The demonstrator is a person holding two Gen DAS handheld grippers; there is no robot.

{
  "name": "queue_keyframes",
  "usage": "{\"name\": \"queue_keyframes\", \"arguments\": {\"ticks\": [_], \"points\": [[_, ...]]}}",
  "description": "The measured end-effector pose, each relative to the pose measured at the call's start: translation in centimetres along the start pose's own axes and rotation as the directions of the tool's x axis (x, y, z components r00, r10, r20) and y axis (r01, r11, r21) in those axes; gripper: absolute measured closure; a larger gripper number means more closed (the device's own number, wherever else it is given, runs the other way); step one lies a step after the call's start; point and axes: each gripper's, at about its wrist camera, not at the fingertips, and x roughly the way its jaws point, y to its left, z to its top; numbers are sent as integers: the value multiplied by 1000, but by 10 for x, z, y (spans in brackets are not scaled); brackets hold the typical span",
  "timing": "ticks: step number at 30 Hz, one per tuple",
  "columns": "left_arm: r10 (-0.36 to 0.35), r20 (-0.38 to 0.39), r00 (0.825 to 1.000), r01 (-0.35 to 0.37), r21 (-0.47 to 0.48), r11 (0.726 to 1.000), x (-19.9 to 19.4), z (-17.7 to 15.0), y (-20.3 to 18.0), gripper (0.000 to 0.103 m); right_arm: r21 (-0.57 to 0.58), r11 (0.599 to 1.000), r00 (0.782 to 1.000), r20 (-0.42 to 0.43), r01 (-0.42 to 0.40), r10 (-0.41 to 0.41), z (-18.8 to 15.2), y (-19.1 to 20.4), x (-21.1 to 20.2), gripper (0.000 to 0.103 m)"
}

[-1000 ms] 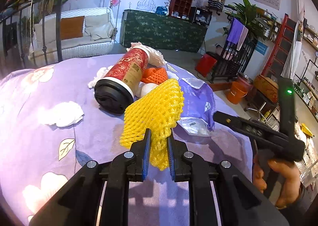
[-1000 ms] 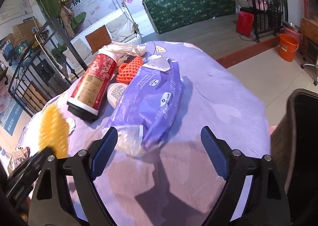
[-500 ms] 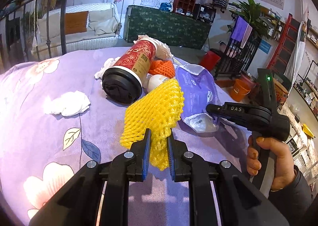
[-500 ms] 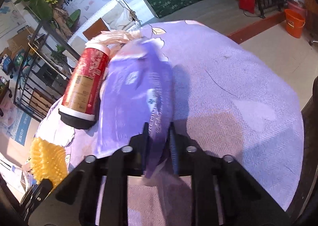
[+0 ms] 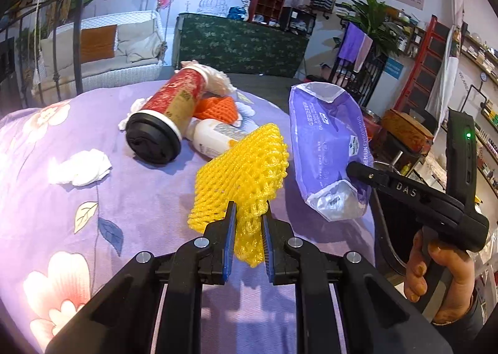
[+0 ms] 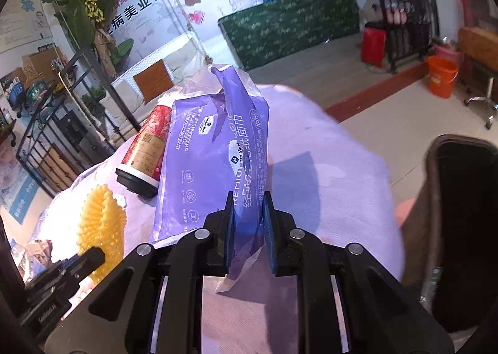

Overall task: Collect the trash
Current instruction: 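Grasp the purple snack bag with the right tool, then carry the purple bag and yellow net to the bin and release both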

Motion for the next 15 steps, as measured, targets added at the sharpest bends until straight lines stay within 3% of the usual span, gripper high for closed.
{"name": "queue_keyframes", "arguments": {"ticks": [10,15], "points": [[-86,-17,996,87,92,992,10,-3,-42,88,38,993,991,64,116,-118,-21,-39,-62,85],[-138,-28,990,141,160,977,16,-4,-71,88,82,978,975,101,192,-200,-28,-68,-92,85]]}}
